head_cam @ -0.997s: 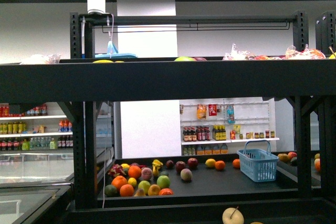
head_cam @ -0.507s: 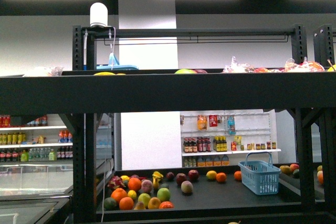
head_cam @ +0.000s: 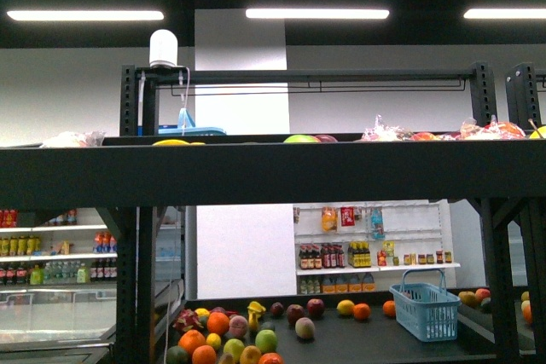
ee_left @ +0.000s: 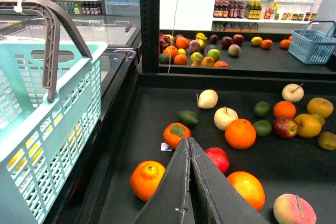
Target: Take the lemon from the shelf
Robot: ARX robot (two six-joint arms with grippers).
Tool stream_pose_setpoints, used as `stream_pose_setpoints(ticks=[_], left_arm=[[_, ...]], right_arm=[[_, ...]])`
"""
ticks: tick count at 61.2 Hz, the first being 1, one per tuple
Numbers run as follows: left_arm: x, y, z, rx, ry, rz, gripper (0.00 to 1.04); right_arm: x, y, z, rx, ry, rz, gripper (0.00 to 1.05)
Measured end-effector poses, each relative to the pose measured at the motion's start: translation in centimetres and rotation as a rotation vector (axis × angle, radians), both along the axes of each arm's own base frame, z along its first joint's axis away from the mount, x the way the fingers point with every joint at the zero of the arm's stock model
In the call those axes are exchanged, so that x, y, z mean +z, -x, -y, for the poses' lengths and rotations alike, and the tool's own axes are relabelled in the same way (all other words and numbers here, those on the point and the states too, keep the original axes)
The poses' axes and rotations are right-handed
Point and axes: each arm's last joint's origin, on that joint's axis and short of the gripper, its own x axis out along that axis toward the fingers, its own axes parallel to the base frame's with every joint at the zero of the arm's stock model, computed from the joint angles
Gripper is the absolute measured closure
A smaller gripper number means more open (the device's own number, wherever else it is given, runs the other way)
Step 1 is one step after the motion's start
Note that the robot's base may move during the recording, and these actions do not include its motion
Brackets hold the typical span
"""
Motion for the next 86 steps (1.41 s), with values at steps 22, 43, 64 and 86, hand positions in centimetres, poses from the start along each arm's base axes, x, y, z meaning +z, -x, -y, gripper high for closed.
stream_pose_setpoints(ticks=[22,43,64,86], left_arm=[[-1.4,0.8,0.0,0.001,-0.001,0.005,1.02],[-2.7,1.8,0.0,0.000,-0.002,0.006,1.02],[-2.7,1.8,0.0,0.000,-0.002,0.006,0.63],[-2.7,1.8,0.0,0.000,-0.003,0.006,0.08]], right_arm=[[0.0,0.0,0.0,0.000,0.000,0.000,0.07],[0.0,0.0,0.0,0.000,0.000,0.000,0.07],[0.0,0.0,0.0,0.000,0.000,0.000,0.07],[0.0,0.0,0.0,0.000,0.000,0.000,0.07]])
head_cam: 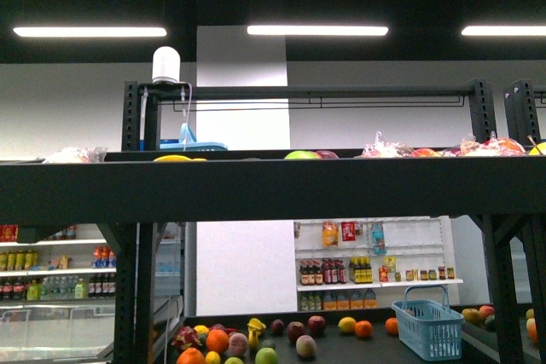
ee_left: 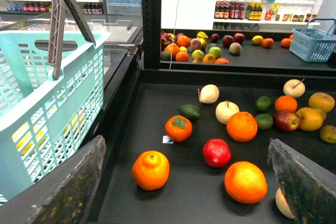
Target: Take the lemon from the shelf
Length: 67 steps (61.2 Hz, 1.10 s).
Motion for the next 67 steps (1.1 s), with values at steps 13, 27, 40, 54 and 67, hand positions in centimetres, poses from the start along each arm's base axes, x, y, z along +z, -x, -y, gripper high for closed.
stream_pose_setpoints(ticks=[13,27,40,54,67], left_arm=[[0.00,0.00,0.00,0.000,0.000,0.000,0.08],[0.00,0.00,0.00,0.000,0.000,0.000,0.08],[0.00,0.00,0.00,0.000,0.000,0.000,0.08],[0.00,0.00,0.00,0.000,0.000,0.000,0.08],[0.00,0.00,0.00,0.000,0.000,0.000,0.08]], right_arm=[[0.00,0.00,0.00,0.000,0.000,0.000,0.07],[0.00,0.00,0.00,0.000,0.000,0.000,0.07],[0.00,0.00,0.00,0.000,0.000,0.000,0.07],[0.00,0.00,0.00,0.000,0.000,0.000,0.07],[0.00,0.00,0.00,0.000,0.000,0.000,0.07]])
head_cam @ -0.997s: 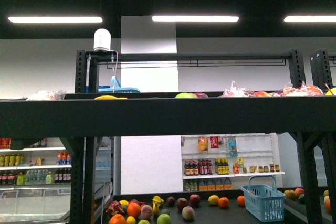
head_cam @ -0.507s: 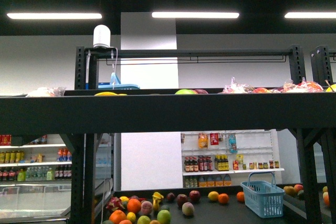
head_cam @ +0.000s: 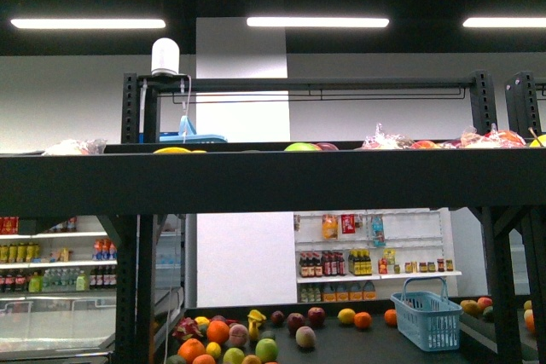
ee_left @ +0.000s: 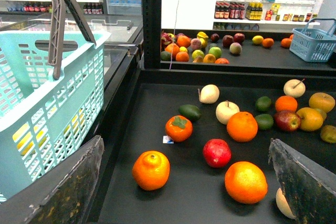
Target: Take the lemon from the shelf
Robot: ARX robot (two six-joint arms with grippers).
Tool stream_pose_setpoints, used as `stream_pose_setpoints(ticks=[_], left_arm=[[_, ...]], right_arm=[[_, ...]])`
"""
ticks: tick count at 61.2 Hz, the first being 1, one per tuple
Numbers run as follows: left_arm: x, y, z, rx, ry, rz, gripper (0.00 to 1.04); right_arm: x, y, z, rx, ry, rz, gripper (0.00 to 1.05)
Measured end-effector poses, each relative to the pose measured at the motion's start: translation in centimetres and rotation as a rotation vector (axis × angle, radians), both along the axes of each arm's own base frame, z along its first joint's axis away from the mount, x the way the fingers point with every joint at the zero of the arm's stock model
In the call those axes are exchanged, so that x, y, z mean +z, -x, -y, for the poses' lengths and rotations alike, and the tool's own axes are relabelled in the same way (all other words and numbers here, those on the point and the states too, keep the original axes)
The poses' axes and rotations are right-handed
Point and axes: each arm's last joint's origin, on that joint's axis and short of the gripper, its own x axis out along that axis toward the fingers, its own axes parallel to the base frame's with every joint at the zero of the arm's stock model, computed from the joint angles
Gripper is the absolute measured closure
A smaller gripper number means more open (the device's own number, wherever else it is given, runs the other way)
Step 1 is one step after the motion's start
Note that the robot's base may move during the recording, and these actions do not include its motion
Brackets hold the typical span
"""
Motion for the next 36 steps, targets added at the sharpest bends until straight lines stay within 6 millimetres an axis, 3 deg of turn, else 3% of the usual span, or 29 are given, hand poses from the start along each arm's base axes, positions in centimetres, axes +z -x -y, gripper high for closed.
stream_pose_setpoints(ticks=[36], left_arm=[[0.00,0.00,0.00,0.000,0.000,0.000,0.08]], right_arm=[[0.00,0.00,0.00,0.000,0.000,0.000,0.07]])
